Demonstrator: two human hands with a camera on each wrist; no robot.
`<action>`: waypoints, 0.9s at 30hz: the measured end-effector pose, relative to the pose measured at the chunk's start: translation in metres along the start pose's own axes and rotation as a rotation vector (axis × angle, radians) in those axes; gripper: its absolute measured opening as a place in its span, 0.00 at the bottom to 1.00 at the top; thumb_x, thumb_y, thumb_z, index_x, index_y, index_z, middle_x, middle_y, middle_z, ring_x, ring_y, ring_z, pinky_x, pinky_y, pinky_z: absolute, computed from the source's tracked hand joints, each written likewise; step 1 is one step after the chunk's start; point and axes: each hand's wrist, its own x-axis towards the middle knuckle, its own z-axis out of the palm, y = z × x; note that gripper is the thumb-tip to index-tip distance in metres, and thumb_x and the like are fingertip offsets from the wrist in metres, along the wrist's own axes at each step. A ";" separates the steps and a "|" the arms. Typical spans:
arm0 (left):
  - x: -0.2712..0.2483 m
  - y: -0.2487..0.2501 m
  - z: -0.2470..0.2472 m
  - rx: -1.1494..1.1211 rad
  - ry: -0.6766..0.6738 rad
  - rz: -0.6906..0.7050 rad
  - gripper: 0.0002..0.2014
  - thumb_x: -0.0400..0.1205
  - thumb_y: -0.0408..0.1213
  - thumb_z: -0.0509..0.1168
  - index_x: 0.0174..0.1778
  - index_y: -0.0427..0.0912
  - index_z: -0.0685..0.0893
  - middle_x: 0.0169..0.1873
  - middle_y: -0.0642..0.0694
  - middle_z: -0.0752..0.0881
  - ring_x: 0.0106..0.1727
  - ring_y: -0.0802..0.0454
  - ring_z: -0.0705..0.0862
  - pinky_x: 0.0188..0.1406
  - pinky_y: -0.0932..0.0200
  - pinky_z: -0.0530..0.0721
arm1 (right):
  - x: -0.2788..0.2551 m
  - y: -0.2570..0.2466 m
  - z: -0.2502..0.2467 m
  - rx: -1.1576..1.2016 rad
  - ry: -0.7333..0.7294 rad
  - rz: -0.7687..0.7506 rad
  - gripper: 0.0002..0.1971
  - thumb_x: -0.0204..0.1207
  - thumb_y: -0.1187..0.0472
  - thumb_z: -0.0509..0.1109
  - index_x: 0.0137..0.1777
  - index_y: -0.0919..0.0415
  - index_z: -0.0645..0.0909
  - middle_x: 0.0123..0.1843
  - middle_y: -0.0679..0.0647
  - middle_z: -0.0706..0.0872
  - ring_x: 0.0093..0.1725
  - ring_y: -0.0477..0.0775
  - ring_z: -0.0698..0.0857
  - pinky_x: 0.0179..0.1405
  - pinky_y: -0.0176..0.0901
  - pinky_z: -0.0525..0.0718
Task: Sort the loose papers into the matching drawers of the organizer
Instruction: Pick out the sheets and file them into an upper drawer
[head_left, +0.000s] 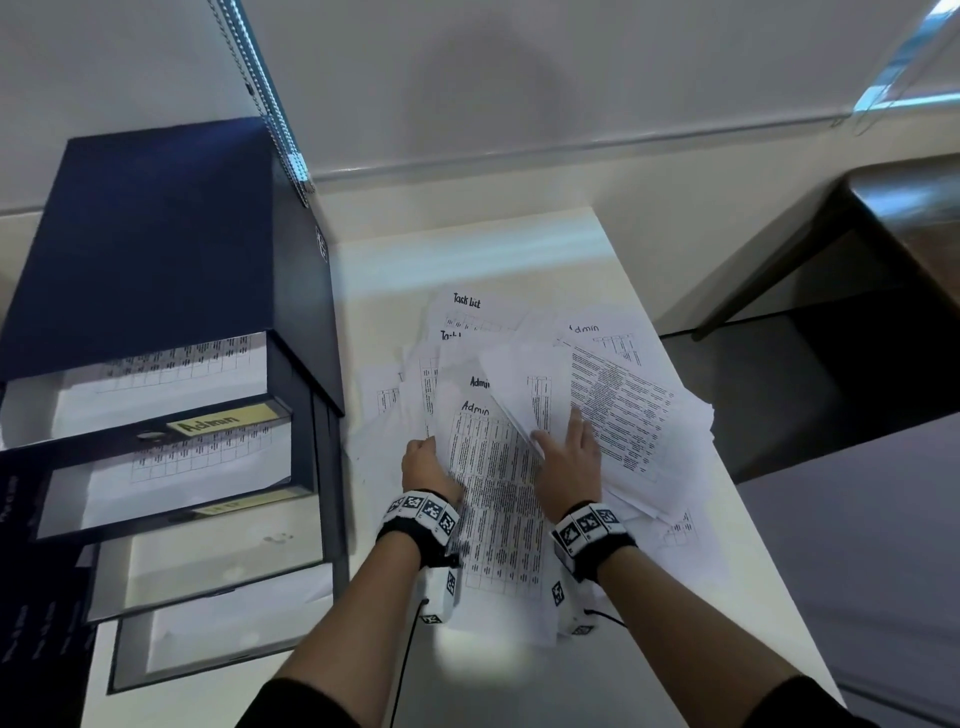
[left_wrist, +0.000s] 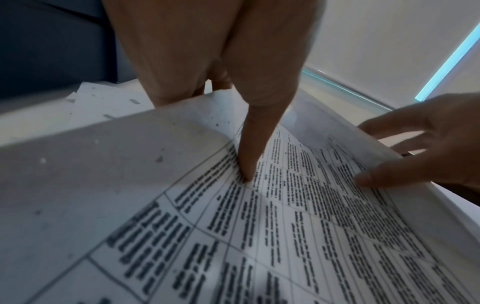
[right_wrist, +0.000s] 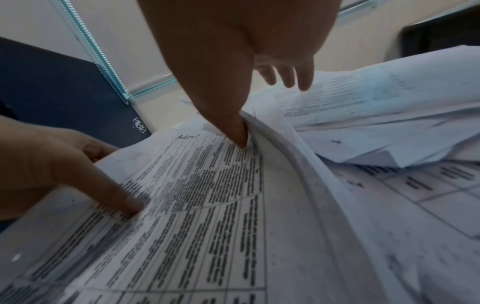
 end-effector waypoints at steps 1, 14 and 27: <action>0.000 0.000 -0.002 0.005 -0.005 -0.005 0.34 0.67 0.26 0.78 0.70 0.32 0.75 0.66 0.38 0.73 0.70 0.40 0.75 0.72 0.55 0.73 | 0.001 0.003 0.001 0.034 0.007 -0.001 0.19 0.76 0.71 0.66 0.65 0.54 0.83 0.79 0.70 0.68 0.77 0.73 0.70 0.79 0.60 0.62; -0.027 0.005 -0.021 -0.563 0.214 0.168 0.30 0.73 0.16 0.71 0.66 0.50 0.83 0.42 0.49 0.85 0.42 0.55 0.84 0.47 0.67 0.85 | 0.031 0.026 -0.024 1.059 -0.271 0.406 0.17 0.80 0.62 0.72 0.68 0.65 0.82 0.59 0.60 0.89 0.56 0.63 0.87 0.62 0.63 0.86; -0.048 -0.016 -0.111 -0.429 0.489 0.213 0.11 0.87 0.32 0.60 0.63 0.35 0.83 0.46 0.45 0.85 0.45 0.48 0.83 0.50 0.54 0.83 | 0.011 0.032 -0.011 0.944 -0.461 0.453 0.22 0.75 0.64 0.77 0.69 0.64 0.81 0.60 0.64 0.89 0.50 0.60 0.90 0.53 0.54 0.90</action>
